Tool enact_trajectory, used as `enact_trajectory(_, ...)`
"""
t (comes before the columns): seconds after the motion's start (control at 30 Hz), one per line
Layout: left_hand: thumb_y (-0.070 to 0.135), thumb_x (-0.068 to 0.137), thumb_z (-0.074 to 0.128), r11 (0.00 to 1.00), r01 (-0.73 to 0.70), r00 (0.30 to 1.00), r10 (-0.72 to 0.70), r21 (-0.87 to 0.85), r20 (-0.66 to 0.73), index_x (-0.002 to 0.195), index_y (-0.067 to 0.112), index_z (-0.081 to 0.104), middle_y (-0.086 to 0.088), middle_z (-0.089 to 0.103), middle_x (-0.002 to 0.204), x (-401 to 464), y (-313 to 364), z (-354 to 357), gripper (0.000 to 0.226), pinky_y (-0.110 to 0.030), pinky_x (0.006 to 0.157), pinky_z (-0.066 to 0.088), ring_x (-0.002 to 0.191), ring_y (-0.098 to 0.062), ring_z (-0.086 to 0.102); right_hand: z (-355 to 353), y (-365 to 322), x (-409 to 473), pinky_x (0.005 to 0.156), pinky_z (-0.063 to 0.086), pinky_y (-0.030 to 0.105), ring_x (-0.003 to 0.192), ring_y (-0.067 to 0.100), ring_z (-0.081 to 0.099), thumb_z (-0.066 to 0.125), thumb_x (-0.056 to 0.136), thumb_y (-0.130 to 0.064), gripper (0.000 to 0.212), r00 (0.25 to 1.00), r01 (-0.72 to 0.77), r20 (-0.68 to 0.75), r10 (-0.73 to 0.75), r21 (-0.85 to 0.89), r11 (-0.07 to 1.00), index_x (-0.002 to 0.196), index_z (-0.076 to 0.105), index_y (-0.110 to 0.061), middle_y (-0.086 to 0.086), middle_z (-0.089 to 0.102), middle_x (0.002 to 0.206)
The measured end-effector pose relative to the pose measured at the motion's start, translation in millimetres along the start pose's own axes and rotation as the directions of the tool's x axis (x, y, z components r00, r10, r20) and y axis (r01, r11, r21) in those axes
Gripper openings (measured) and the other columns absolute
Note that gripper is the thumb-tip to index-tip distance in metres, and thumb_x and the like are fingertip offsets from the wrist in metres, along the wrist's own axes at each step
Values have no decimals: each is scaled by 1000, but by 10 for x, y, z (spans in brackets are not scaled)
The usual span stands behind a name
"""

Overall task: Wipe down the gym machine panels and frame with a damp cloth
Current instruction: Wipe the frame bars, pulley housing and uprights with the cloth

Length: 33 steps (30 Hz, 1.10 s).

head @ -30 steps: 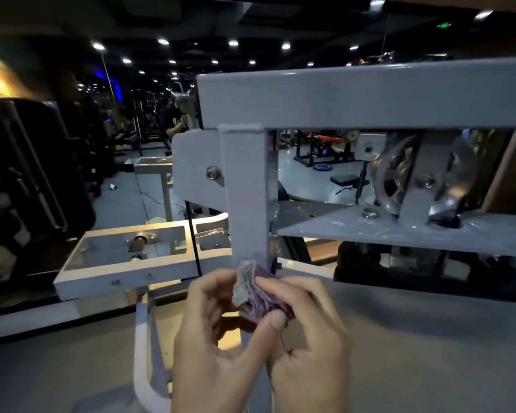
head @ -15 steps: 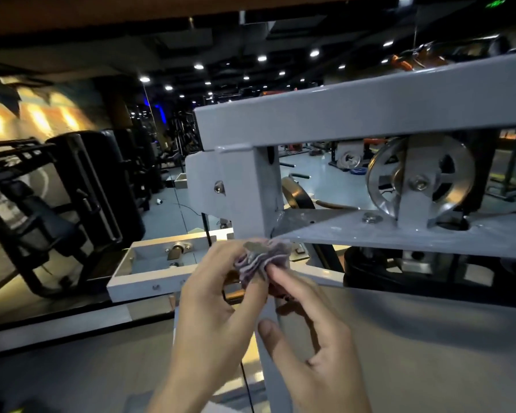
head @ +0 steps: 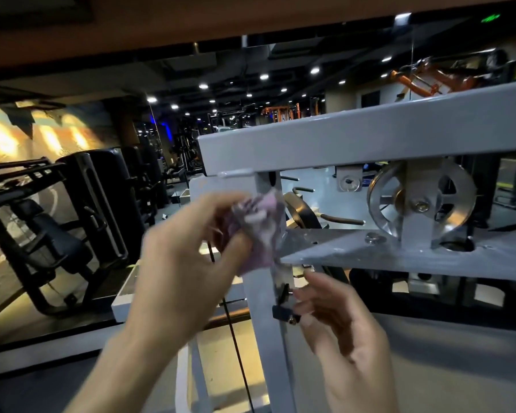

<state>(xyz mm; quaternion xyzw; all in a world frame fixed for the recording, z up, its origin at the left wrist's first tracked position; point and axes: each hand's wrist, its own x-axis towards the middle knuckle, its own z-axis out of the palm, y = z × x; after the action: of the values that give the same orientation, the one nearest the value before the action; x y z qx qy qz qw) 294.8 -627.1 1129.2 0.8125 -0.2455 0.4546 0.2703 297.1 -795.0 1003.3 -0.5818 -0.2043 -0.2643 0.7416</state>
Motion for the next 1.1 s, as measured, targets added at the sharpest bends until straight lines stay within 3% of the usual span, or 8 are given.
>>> enact_trajectory(0.07, 32, 90, 77, 979, -119, 992, 125, 166, -27, 109, 30, 70, 25, 65, 87, 244, 75, -92, 21, -22, 63, 52, 80, -5, 65, 14, 59, -10, 80, 55, 29, 90, 27, 72, 65, 80, -12, 41, 998, -55, -15, 55, -14, 998, 109, 73, -40, 3, 74, 96)
enact_trajectory(0.23, 24, 90, 80, 920, -217, 976, 212, 325, 49, 100, 15, 69, 7, 63, 74, 539, 28, -51, 17, -37, 57, 53, 64, -14, 60, 9, 149, -70, 77, 56, 30, 82, 23, 72, 62, 81, -18, 36, 995, -103, -7, 103, -107, 989, 101, 73, -47, 0, 74, 92)
enact_trajectory(0.37, 17, 85, 79, 916, -248, 969, 243, 315, 55, 88, 11, 66, 5, 60, 66, 572, -5, 55, 14, -37, 52, 50, 58, -23, 59, -20, 235, -108, 73, 57, 41, 71, 25, 69, 62, 86, -10, 37, 991, -127, -48, 122, -125, 984, 98, 74, -43, 3, 73, 88)
enact_trajectory(0.53, 10, 74, 75, 898, -268, 958, 287, 350, -5, 79, 9, 60, 8, 52, 58, 575, 47, 187, 17, -38, 47, 47, 53, -27, 55, -7, 246, -133, 71, 57, 40, 69, 25, 68, 60, 83, -15, 33, 992, -120, -53, 114, -127, 985, 96, 74, -41, 3, 72, 86)
enact_trajectory(0.73, 17, 75, 59, 935, -221, 975, 202, 276, 96, 78, 23, 38, 2, 58, 68, -11, -139, 523, 22, -39, 44, 47, 54, -31, 56, -83, 323, -210, 69, 59, 46, 66, 26, 68, 60, 84, -12, 30, 987, -136, -101, 124, -121, 983, 96, 75, -35, 6, 72, 85)
enact_trajectory(0.9, 13, 80, 71, 949, -181, 983, 186, 258, 4, 76, 10, 58, -3, 70, 76, 49, -156, 507, 14, -41, 47, 52, 64, -33, 67, -147, 314, -237, 67, 58, 31, 70, 25, 69, 59, 83, -12, 31, 987, -150, -71, 141, -144, 978, 96, 74, -36, 4, 72, 86)
enact_trajectory(0.97, 8, 80, 75, 945, -194, 975, 215, 263, -51, 76, 7, 60, -4, 69, 75, 159, -149, 474, 16, -42, 47, 51, 64, -34, 67, -142, 318, -243, 67, 57, 31, 71, 25, 69, 59, 83, -12, 32, 987, -154, -66, 146, -146, 977, 96, 74, -37, 4, 72, 87)
enact_trajectory(1.1, 8, 76, 75, 949, -190, 981, 195, 251, 3, 71, 9, 54, -1, 66, 73, -186, -243, 609, 22, -39, 42, 49, 58, -29, 63, -138, 344, -256, 67, 57, 35, 70, 25, 68, 59, 83, -11, 32, 988, -148, -77, 137, -166, 975, 95, 74, -36, 4, 72, 85)
